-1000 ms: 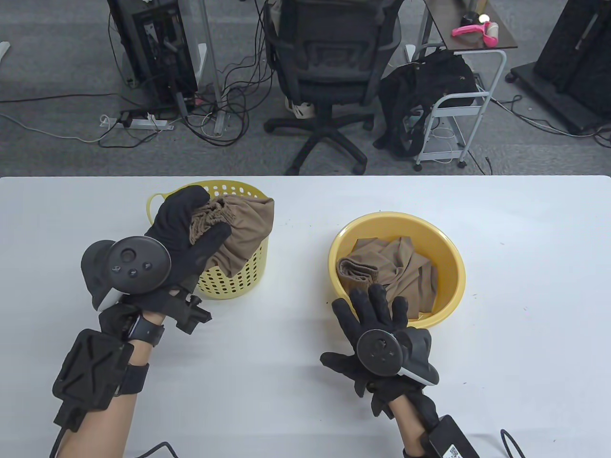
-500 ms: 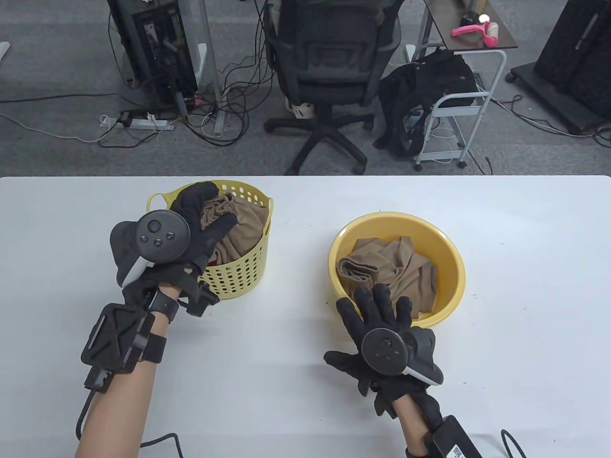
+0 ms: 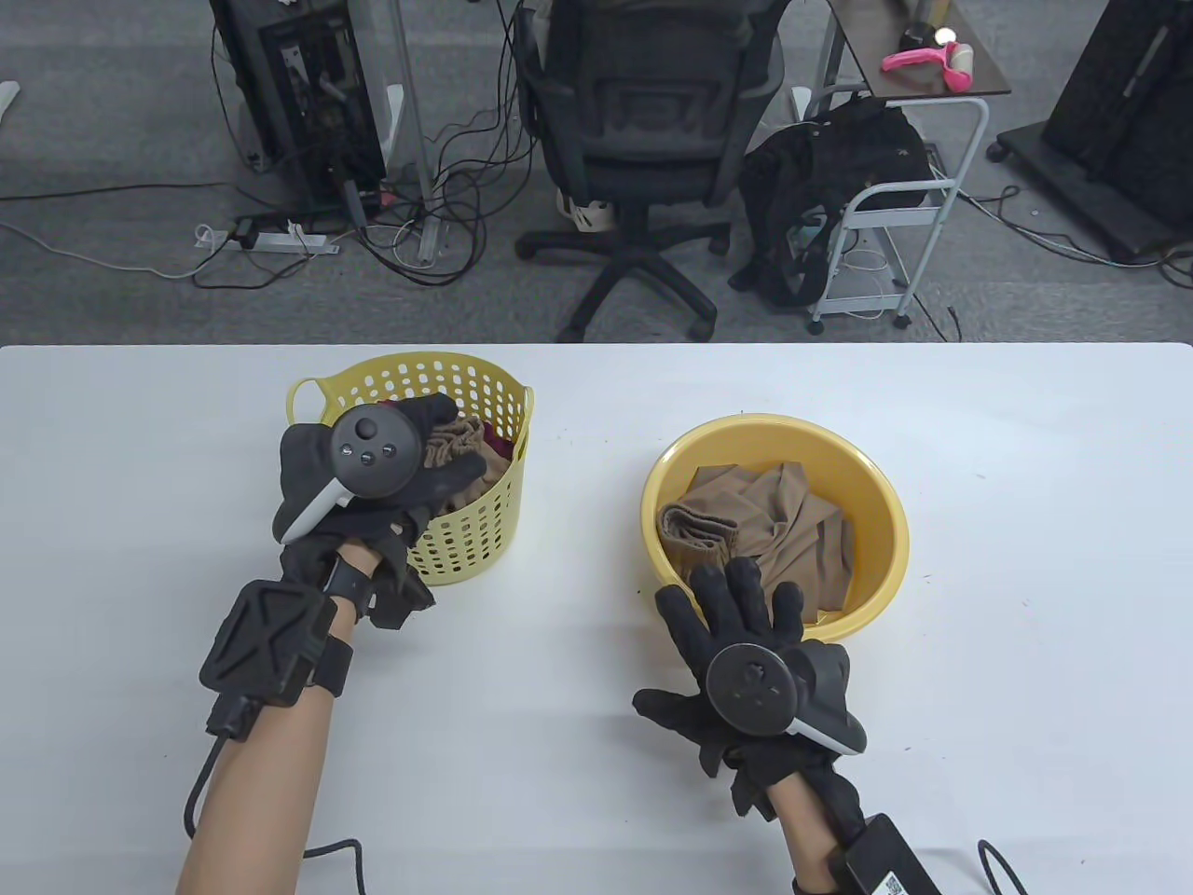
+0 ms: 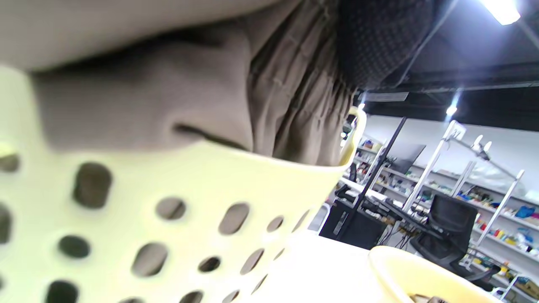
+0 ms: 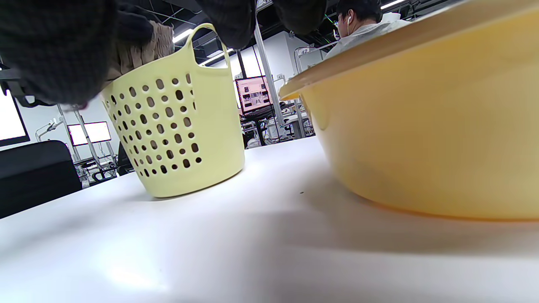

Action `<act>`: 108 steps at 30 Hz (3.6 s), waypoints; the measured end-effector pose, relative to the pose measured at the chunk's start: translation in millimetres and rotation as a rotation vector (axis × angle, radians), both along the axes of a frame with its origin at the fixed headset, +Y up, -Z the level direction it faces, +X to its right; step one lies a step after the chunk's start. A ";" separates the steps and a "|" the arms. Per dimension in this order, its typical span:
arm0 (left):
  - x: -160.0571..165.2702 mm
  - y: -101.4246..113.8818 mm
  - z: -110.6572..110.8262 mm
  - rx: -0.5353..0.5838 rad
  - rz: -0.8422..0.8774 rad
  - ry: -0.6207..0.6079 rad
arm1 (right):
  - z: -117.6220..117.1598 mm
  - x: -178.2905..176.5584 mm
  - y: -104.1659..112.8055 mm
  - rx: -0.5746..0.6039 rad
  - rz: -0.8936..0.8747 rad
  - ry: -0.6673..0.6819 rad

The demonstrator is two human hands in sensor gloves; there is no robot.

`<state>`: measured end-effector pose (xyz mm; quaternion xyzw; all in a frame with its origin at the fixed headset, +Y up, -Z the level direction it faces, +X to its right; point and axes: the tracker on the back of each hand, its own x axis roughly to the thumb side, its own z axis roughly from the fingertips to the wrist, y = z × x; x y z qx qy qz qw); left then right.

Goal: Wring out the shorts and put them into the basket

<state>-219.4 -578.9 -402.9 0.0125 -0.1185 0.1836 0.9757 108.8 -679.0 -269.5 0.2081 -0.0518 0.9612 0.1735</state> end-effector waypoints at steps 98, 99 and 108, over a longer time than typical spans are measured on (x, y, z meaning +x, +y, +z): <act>53.6 -117.2 136.6 0.079 -0.279 -0.315 | 9.6 -9.9 1.8 -0.002 0.038 0.037; 53.4 -116.2 137.3 0.080 -0.283 -0.318 | 9.7 -9.6 3.5 0.002 0.041 0.036; 51.0 -113.8 140.2 0.081 -0.280 -0.328 | -9.5 2.1 25.9 -0.030 0.017 0.008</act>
